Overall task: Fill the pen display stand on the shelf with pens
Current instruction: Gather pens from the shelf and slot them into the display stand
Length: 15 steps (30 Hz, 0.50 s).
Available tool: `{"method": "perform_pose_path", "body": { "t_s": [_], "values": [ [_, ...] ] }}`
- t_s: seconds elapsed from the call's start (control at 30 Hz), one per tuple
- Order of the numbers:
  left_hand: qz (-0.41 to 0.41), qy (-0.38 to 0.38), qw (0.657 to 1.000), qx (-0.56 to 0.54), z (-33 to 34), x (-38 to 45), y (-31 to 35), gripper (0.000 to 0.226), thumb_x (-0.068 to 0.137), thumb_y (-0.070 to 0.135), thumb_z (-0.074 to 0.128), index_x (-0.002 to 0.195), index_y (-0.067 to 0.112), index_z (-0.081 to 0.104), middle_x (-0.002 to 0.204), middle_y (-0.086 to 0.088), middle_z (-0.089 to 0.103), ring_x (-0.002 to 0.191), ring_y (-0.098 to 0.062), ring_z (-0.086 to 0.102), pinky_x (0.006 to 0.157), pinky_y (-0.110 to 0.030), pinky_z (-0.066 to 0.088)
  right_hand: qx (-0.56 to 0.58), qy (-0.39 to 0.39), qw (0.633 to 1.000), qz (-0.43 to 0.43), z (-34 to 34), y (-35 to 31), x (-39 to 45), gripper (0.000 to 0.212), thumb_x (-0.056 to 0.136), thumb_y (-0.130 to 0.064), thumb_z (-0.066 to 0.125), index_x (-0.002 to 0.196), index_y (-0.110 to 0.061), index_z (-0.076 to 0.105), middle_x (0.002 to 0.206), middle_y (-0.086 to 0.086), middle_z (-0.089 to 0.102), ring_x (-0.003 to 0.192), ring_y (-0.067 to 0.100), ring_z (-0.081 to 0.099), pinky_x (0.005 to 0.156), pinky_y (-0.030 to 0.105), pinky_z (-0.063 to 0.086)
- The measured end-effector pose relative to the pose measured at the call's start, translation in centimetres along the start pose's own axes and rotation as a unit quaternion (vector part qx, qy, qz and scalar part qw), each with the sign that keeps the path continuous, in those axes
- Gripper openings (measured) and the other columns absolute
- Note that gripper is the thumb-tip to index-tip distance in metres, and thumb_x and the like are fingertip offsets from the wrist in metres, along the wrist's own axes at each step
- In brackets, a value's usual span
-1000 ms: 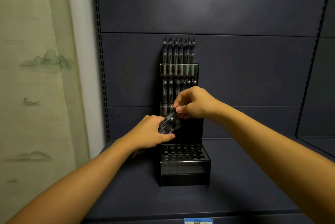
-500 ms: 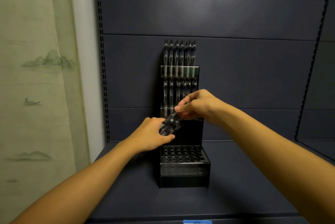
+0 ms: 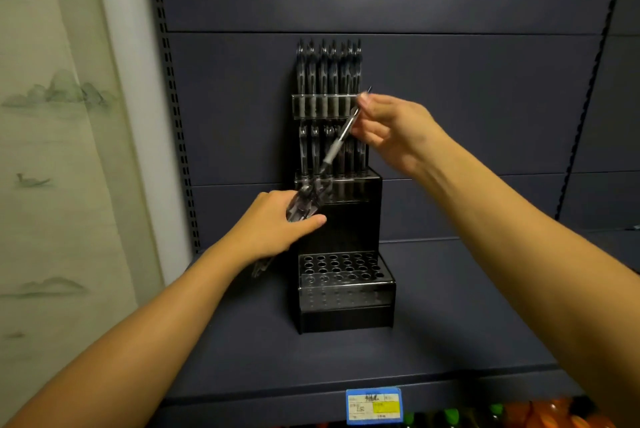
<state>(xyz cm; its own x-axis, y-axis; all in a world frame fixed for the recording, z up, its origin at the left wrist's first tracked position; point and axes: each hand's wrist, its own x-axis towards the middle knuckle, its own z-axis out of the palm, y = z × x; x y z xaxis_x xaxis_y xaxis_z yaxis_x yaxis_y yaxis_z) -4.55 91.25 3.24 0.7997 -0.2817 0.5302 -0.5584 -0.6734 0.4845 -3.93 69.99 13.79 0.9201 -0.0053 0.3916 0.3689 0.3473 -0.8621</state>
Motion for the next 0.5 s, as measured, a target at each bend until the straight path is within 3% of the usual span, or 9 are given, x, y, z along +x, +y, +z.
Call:
{"method": "perform_pose_path", "body": {
  "t_s": [0.1, 0.23, 0.33, 0.43, 0.5],
  "values": [
    [0.006, 0.018, 1.0, -0.023, -0.9, 0.2, 0.3, 0.035, 0.086, 0.041, 0.076, 0.075, 0.012, 0.06, 0.055, 0.007, 0.056, 0.046, -0.006, 0.053, 0.048, -0.014, 0.04, 0.001, 0.037, 0.998, -0.043, -0.8, -0.2, 0.6, 0.027, 0.094, -0.003, 0.067, 0.12, 0.004, 0.064, 0.081, 0.004, 0.074, 0.069, 0.013, 0.071, 0.075, 0.03, 0.06],
    [0.026, 0.05, 0.997, -0.045, -2.4, 1.2, 0.7, 0.029, 0.086, 0.035, 0.077, 0.073, 0.016, 0.059, 0.052, 0.005, 0.057, 0.044, -0.008, 0.055, 0.048, -0.022, 0.044, -0.071, 0.066, 0.99, -0.102, -1.8, 0.2, 1.6, 0.028, 0.096, -0.003, 0.065, 0.123, 0.004, 0.065, 0.102, 0.01, 0.073, 0.097, 0.023, 0.072, 0.093, 0.04, 0.059],
    [0.049, 0.093, 0.993, -0.049, -3.7, 2.6, 1.2, 0.03, 0.086, 0.032, 0.077, 0.071, 0.015, 0.058, 0.053, 0.004, 0.056, 0.044, -0.008, 0.053, 0.048, -0.022, 0.042, -0.141, 0.081, 0.976, -0.145, -1.7, 0.6, 2.4, 0.025, 0.096, -0.004, 0.066, 0.12, 0.0, 0.068, 0.105, 0.011, 0.072, 0.099, 0.025, 0.071, 0.09, 0.04, 0.061],
    [0.073, 0.119, 0.989, -0.043, -4.6, 4.2, 1.9, 0.032, 0.086, 0.031, 0.077, 0.073, 0.008, 0.058, 0.056, 0.001, 0.055, 0.046, -0.006, 0.049, 0.05, -0.022, 0.04, -0.21, 0.084, 0.955, -0.194, -1.1, 0.9, 3.0, 0.021, 0.096, -0.006, 0.066, 0.117, -0.007, 0.071, 0.1, 0.005, 0.073, 0.093, 0.016, 0.07, 0.076, 0.024, 0.059],
    [0.084, 0.125, 0.987, -0.053, -5.0, 5.1, 2.2, 0.034, 0.086, 0.029, 0.077, 0.075, 0.004, 0.058, 0.056, 0.001, 0.053, 0.046, -0.006, 0.048, 0.048, -0.019, 0.04, -0.237, 0.081, 0.944, -0.216, -0.8, 1.1, 3.3, 0.02, 0.096, -0.007, 0.067, 0.115, -0.012, 0.072, 0.098, 0.0, 0.073, 0.09, 0.011, 0.07, 0.074, 0.021, 0.058]
  ]
}}
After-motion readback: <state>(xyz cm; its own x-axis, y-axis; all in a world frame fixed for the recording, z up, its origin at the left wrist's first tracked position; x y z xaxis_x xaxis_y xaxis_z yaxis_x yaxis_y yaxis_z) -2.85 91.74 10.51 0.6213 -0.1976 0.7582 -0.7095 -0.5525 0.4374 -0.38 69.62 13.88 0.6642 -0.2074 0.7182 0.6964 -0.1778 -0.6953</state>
